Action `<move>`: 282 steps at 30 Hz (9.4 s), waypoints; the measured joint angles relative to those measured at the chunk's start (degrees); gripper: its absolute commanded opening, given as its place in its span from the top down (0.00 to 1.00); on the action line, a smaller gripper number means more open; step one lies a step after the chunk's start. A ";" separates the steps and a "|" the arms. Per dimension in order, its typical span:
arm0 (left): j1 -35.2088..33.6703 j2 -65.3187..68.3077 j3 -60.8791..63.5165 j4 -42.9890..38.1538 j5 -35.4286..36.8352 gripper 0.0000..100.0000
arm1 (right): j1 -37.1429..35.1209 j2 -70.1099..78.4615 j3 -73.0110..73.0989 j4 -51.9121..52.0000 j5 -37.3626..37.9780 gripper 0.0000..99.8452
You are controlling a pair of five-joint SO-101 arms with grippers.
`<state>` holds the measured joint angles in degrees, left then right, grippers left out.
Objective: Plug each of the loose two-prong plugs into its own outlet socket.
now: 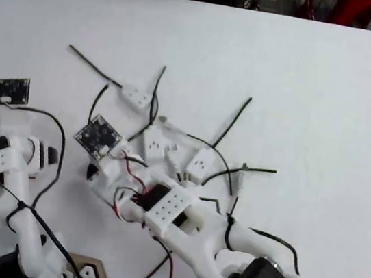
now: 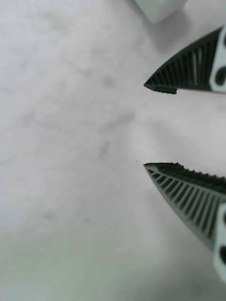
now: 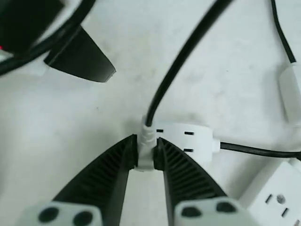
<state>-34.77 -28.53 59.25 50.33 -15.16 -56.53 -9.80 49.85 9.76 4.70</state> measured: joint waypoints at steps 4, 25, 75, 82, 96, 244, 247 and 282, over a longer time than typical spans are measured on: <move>0.00 0.00 0.26 0.00 0.00 0.76 | 0.70 0.18 0.00 -3.16 0.00 0.98; 15.56 0.00 -13.45 5.89 4.57 0.75 | -0.35 -14.86 9.05 -3.87 0.00 0.98; 9.05 -20.84 0.88 4.48 6.24 0.76 | 1.93 4.75 -0.18 -4.31 -2.37 0.98; 7.47 -20.84 1.14 4.48 6.24 0.76 | 1.67 4.84 -1.76 -0.18 -2.37 0.98; 7.30 -20.84 3.43 1.23 6.24 0.76 | 1.67 4.31 -10.37 16.26 -2.37 0.98; 5.63 -20.92 8.97 -5.27 6.24 0.76 | 23.74 -7.74 -5.98 56.53 -4.04 0.89; 5.63 -20.92 8.97 -5.27 6.24 0.76 | 23.82 -7.74 -5.19 54.51 -4.04 0.89; 5.63 -20.92 9.67 -5.27 6.24 0.76 | 53.01 -22.15 -4.04 47.21 -46.86 0.84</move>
<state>-29.14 -49.45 68.92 45.05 -8.92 -3.52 -31.96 45.80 56.97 -42.15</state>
